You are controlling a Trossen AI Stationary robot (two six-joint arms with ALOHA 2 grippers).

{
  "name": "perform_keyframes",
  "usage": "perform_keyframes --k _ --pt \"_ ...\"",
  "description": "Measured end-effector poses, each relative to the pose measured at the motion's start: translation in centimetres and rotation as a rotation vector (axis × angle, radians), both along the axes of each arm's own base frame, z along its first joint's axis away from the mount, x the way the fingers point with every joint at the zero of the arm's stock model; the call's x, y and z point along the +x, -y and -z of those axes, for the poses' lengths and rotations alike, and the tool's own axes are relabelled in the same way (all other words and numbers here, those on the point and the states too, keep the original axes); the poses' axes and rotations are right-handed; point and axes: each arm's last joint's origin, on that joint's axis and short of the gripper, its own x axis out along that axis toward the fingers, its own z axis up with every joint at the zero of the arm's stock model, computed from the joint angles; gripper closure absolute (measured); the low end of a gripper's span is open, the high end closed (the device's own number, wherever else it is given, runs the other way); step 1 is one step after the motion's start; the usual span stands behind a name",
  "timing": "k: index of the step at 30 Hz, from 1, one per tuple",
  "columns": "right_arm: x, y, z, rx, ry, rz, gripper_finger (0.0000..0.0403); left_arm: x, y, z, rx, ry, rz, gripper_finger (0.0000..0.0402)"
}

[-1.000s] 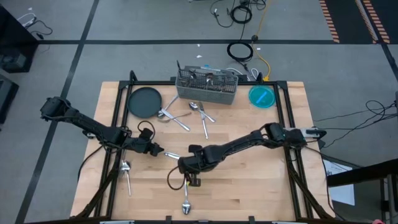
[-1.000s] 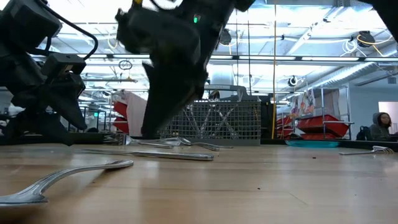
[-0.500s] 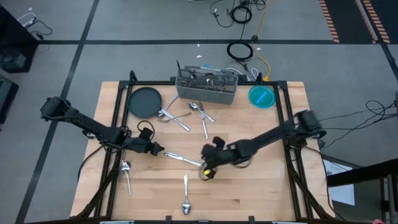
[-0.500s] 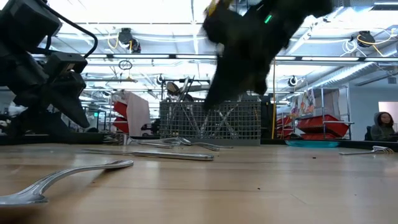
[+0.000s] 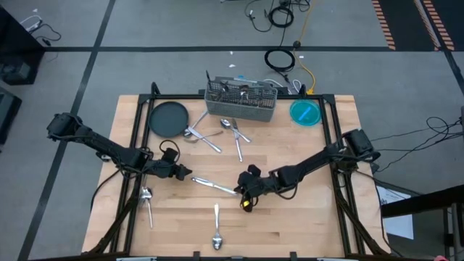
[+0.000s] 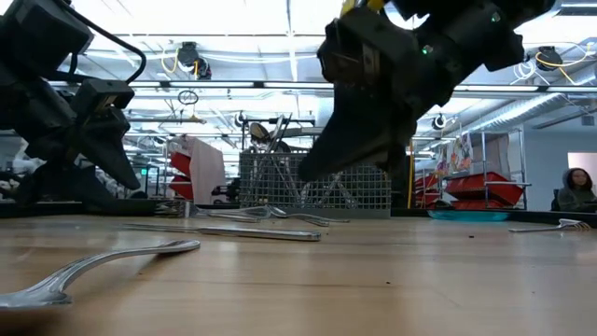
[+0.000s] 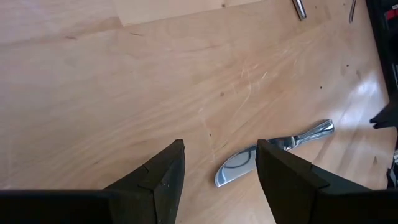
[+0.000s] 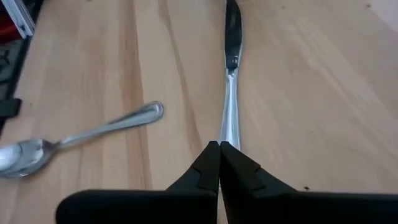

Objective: Sort silverware
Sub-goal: Put the knife into the silverware basket

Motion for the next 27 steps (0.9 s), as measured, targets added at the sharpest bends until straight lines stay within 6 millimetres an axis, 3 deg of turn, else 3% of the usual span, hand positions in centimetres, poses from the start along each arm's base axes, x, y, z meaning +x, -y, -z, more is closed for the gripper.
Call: perform_keyframes --k 16,27 --pt "0.3 -0.4 2.9 0.016 -0.071 -0.016 0.0403 0.0 0.0 0.0 0.002 -0.005 0.000 0.0201" --pt "0.3 -0.4 3.5 0.034 -0.089 0.010 0.0403 0.0 0.0 0.0 -0.014 -0.006 0.005 0.0201"
